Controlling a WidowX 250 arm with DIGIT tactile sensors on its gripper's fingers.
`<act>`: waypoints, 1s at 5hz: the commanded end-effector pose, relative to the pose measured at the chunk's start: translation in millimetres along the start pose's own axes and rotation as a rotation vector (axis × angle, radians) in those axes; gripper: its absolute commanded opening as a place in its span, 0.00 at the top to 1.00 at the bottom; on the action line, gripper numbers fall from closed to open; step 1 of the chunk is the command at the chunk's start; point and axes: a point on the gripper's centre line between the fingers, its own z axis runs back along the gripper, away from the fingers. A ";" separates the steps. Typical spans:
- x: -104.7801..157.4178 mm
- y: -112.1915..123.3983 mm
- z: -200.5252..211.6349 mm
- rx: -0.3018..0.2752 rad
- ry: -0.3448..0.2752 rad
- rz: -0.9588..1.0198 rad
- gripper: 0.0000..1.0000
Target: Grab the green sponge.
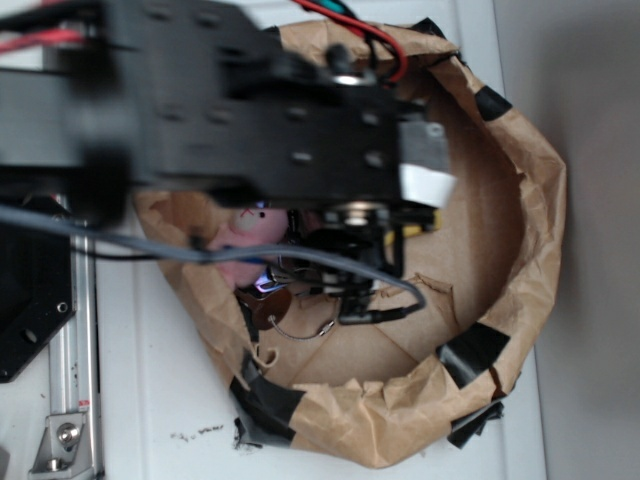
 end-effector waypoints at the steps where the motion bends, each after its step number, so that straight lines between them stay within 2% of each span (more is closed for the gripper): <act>1: 56.9 -22.0 -63.4 -0.016 0.050 -0.068 0.00; 2: 81.6 -38.9 -58.1 -0.019 0.033 -0.020 1.00; 3: 70.6 -33.3 -7.0 -0.043 -0.009 -0.048 1.00; 4: 56.9 -28.5 43.3 -0.069 -0.102 -0.107 1.00; 5: 42.5 -24.5 93.7 -0.075 -0.134 -0.133 1.00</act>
